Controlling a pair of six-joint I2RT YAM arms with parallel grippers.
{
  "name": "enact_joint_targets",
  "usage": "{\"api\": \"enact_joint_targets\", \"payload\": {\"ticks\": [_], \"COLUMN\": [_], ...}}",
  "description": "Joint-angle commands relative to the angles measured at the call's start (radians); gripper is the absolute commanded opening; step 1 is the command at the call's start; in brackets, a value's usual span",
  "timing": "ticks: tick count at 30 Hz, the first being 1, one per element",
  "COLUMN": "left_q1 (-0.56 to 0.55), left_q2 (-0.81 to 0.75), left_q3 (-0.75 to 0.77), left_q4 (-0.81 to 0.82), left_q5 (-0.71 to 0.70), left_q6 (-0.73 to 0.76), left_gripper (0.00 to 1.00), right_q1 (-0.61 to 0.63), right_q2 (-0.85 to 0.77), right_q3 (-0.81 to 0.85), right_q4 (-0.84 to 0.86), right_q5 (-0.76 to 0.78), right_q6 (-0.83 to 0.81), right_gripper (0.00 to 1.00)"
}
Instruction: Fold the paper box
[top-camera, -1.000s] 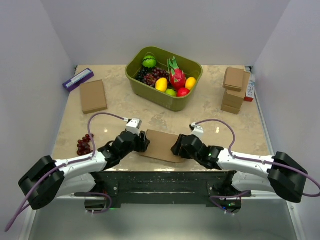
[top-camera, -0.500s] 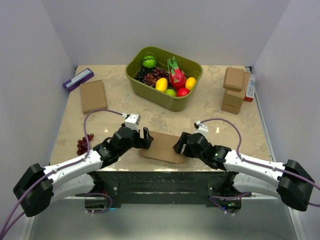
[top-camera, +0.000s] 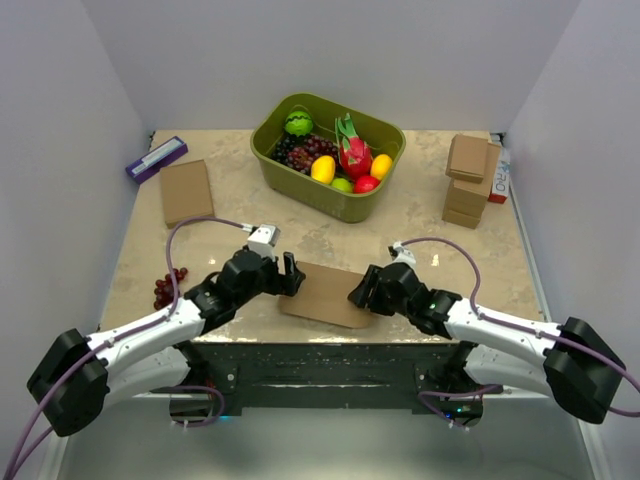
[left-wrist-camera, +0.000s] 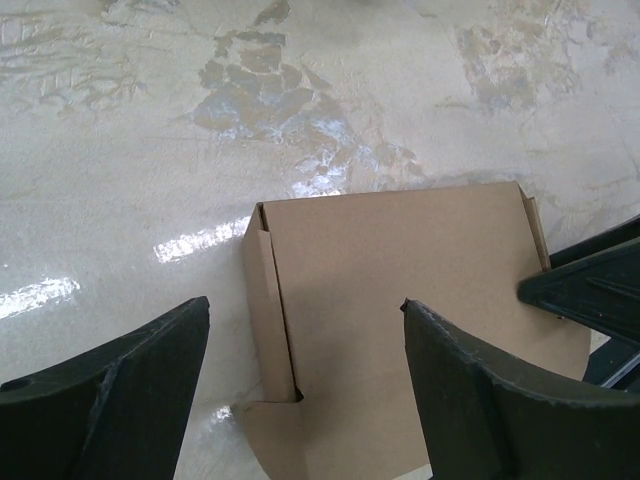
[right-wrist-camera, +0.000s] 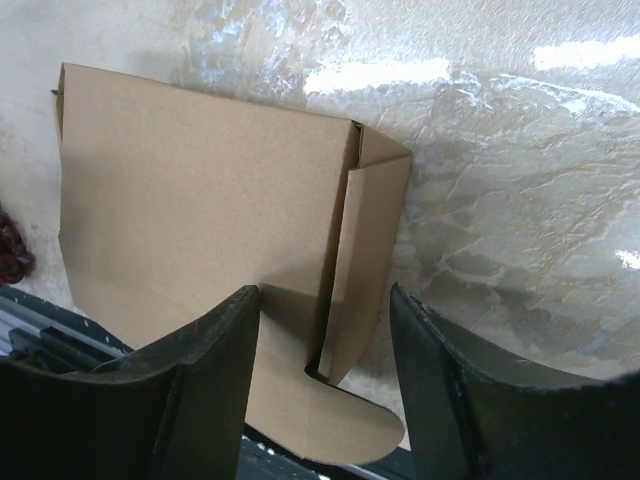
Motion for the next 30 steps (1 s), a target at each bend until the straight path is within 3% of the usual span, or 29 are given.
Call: {"api": "enact_joint_targets", "payload": {"ticks": [1,12,15,20,23,30], "left_q1": [0.028,0.092,0.101,0.127,0.173,0.184], "left_q2": [-0.032,-0.154,-0.183,-0.197,-0.18,-0.096], "left_q3": [-0.007,-0.015,-0.015,-0.065,-0.121,-0.133], "left_q4": [0.019,-0.037,-0.064,-0.073,0.003,0.094], "left_q5": [0.038,0.129,0.153,0.15,0.249,0.31], "left_q6": [-0.006,-0.061,-0.074,-0.115,-0.153,-0.178], "left_gripper": [0.84,0.94,0.96,1.0,1.0,1.0], "right_q1": [-0.037,-0.135,-0.162,-0.195,-0.204,-0.216], "right_q2": [0.008,0.015,-0.008,-0.014,-0.008,-0.023], "right_q3": [-0.043,-0.149,-0.158,-0.161,-0.169,-0.171], "right_q4": [0.084,0.207,0.208,0.188,0.187,0.161], "right_q5": [-0.076,-0.182,-0.224,-0.224,-0.224,-0.217], "right_q6": [0.008,0.014,0.011,-0.006,-0.009,-0.025], "right_gripper": [0.51,0.1,0.03,0.0,0.0,0.0]}}
